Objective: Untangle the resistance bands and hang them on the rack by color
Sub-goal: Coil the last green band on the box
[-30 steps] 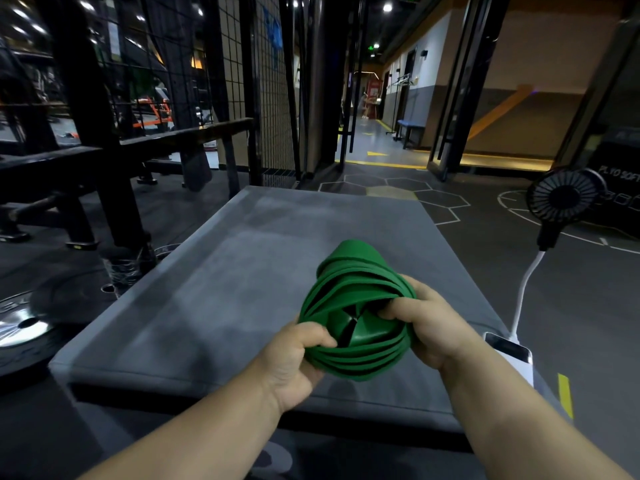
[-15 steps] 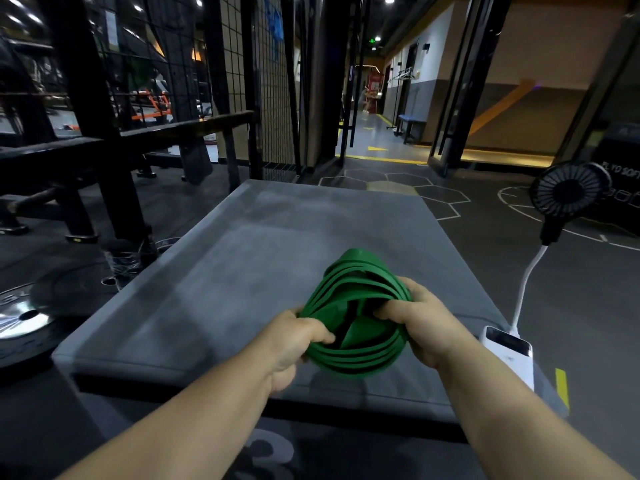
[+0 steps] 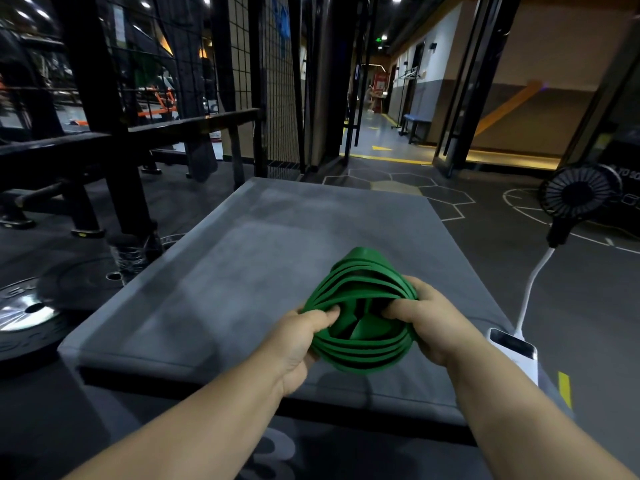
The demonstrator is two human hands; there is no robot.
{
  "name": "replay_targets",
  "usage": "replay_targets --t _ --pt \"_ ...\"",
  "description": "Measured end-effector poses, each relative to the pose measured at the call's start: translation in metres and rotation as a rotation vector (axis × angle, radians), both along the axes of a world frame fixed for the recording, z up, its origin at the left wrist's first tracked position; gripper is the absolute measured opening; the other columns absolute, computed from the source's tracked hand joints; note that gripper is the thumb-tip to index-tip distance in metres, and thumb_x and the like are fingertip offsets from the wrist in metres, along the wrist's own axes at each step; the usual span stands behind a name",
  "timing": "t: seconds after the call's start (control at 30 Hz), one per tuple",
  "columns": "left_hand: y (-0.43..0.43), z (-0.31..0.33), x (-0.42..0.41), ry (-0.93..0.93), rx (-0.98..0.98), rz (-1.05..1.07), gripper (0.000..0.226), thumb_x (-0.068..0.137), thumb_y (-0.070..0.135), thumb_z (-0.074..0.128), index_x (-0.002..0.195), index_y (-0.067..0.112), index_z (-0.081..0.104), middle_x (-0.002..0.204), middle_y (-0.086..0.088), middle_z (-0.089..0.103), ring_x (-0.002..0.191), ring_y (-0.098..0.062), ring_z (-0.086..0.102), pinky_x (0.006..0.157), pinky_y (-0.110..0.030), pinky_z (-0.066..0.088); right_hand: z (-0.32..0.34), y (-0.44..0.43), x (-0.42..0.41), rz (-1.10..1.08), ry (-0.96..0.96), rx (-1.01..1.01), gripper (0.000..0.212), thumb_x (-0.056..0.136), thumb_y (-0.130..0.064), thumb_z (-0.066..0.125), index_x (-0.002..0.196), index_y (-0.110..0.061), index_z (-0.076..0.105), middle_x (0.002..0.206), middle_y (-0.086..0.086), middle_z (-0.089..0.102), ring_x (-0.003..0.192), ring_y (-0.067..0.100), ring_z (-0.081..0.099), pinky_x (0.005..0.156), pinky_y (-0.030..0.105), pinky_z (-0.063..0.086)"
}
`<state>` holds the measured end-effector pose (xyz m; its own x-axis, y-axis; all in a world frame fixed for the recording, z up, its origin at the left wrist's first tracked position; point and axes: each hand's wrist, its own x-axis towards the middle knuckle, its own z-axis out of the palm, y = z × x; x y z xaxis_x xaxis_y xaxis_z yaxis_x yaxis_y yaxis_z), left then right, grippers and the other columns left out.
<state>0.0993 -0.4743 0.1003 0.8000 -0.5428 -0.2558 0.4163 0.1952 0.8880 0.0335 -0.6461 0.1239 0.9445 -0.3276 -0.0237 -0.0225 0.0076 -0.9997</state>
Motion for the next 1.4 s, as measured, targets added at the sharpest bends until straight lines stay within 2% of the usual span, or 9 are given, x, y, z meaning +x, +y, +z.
replay_targets --t 0.13,0.27,0.4,0.57,0.73,0.83,1.0,1.1,1.4 --pt "0.002 0.000 -0.003 0.030 -0.111 -0.092 0.038 0.073 0.009 0.066 0.110 0.000 0.067 0.102 -0.019 0.072 0.086 -0.028 0.070 0.086 -0.042 0.053 0.003 -0.002 -0.004 0.044 -0.001 0.056 0.053 0.056 -0.002 0.058 0.108 0.004 0.061 0.089 0.018 0.070 0.080 0.029 0.067 0.070 0.034 0.055" --pt "0.000 -0.004 -0.001 -0.011 -0.182 -0.121 0.056 0.058 -0.007 0.067 0.114 -0.007 0.063 0.104 -0.023 0.069 0.091 -0.032 0.068 0.082 -0.040 0.056 0.004 -0.008 -0.005 -0.016 -0.018 0.044 0.051 0.055 -0.002 0.060 0.106 0.000 0.061 0.087 0.013 0.072 0.082 0.027 0.068 0.070 0.034 0.055" --pt "0.001 -0.002 0.001 0.003 -0.375 -0.185 0.059 0.048 -0.001 0.080 0.106 -0.002 0.069 0.102 -0.022 0.069 0.089 -0.032 0.069 0.083 -0.042 0.056 0.004 -0.004 -0.005 -0.002 -0.024 0.075 0.055 0.054 0.000 0.057 0.108 0.007 0.060 0.090 0.018 0.069 0.082 0.030 0.065 0.073 0.035 0.053" --pt "0.007 0.001 0.004 -0.051 -0.434 -0.300 0.090 0.047 0.017 0.094 0.126 -0.002 0.056 0.118 -0.023 0.064 0.105 -0.035 0.063 0.091 -0.045 0.052 0.008 0.002 -0.008 0.079 -0.075 0.168 0.039 0.056 0.002 0.053 0.092 0.005 0.067 0.086 0.022 0.065 0.076 0.032 0.062 0.068 0.035 0.051" --pt "0.006 0.003 0.007 -0.338 -0.046 -0.017 0.043 0.073 0.035 0.080 0.106 0.014 0.063 0.109 -0.012 0.070 0.104 -0.024 0.065 0.098 -0.042 0.049 0.005 0.004 -0.006 0.078 -0.073 0.233 0.032 0.057 -0.003 0.055 0.081 -0.002 0.075 0.086 0.020 0.070 0.075 0.031 0.067 0.066 0.034 0.055" --pt "0.007 0.005 0.012 -0.650 0.215 0.066 0.041 0.072 0.060 0.072 0.092 0.024 0.065 0.106 0.002 0.064 0.103 -0.014 0.062 0.097 -0.036 0.046 0.004 0.004 -0.005 0.087 -0.051 0.258 0.033 0.060 -0.008 0.058 0.086 -0.001 0.076 0.094 0.022 0.072 0.082 0.033 0.069 0.072 0.034 0.058" --pt "0.011 -0.003 0.021 -0.494 0.039 -0.099 0.061 0.063 0.030 0.080 0.115 0.021 0.051 0.097 0.005 0.073 0.097 -0.013 0.068 0.087 -0.033 0.054 0.004 0.003 -0.006 0.139 -0.033 0.261 0.043 0.054 -0.015 0.070 0.094 -0.001 0.075 0.101 0.023 0.071 0.086 0.032 0.071 0.074 0.034 0.058" --pt "0.015 -0.003 0.021 -0.475 0.054 -0.210 0.060 0.066 0.018 0.079 0.120 0.006 0.056 0.112 -0.013 0.070 0.107 -0.029 0.066 0.094 -0.042 0.053 0.003 0.005 -0.006 0.175 -0.011 0.248 0.050 0.053 -0.022 0.074 0.099 -0.002 0.075 0.107 0.024 0.070 0.094 0.034 0.070 0.080 0.037 0.058" --pt "0.016 0.003 0.017 -0.276 -0.016 -0.196 0.045 0.071 0.026 0.068 0.109 0.001 0.069 0.108 -0.020 0.070 0.103 -0.032 0.067 0.093 -0.036 0.053 0.002 0.011 -0.006 0.120 0.022 0.166 0.062 0.057 -0.025 0.075 0.111 0.004 0.068 0.113 0.029 0.067 0.107 0.046 0.063 0.103 0.056 0.044"
